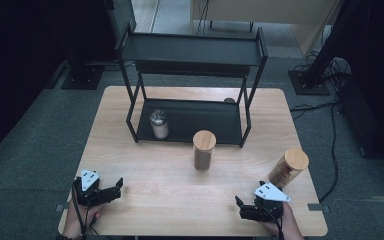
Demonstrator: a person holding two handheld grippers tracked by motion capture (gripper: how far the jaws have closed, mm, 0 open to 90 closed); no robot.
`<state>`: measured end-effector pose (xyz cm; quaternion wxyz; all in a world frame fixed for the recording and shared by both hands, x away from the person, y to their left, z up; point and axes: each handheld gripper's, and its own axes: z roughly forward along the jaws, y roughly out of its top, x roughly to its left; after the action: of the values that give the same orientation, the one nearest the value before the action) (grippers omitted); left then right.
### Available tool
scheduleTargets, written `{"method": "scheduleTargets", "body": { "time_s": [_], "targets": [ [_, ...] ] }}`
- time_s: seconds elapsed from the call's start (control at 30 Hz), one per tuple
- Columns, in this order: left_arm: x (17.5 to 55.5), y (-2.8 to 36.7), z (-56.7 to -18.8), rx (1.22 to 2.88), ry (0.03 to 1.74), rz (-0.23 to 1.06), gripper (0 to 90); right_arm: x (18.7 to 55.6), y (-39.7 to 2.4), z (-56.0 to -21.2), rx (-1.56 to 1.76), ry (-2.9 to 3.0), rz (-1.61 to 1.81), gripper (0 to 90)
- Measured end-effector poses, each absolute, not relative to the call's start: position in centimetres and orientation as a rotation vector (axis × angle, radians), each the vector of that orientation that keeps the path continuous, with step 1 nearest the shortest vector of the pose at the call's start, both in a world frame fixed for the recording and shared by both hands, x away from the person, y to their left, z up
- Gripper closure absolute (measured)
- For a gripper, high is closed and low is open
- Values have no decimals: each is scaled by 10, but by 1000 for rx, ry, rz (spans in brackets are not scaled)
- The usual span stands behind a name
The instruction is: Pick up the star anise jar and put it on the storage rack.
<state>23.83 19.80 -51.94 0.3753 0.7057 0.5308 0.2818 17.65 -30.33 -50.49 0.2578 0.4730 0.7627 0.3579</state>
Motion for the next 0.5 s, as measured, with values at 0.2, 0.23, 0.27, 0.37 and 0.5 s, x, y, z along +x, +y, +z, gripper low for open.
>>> {"method": "scheduleTargets", "body": {
  "time_s": [0.2, 0.23, 0.27, 0.37, 0.5],
  "targets": [
    [238, 199, -519, 1800, 1358, 716, 2, 183, -292, -503, 1262, 2088, 977, 38],
    [238, 199, -519, 1802, 1357, 716, 2, 184, -290, -503, 1257, 2093, 974, 38],
    [238, 199, -519, 1803, 1357, 717, 2, 185, -288, -503, 1256, 2096, 973, 38],
    [238, 198, -519, 1816, 1351, 720, 2, 188, -283, -504, 1248, 2108, 971, 38],
    [238, 198, -519, 1818, 1347, 720, 2, 192, -277, -503, 1238, 2119, 974, 38]
  ]
}}
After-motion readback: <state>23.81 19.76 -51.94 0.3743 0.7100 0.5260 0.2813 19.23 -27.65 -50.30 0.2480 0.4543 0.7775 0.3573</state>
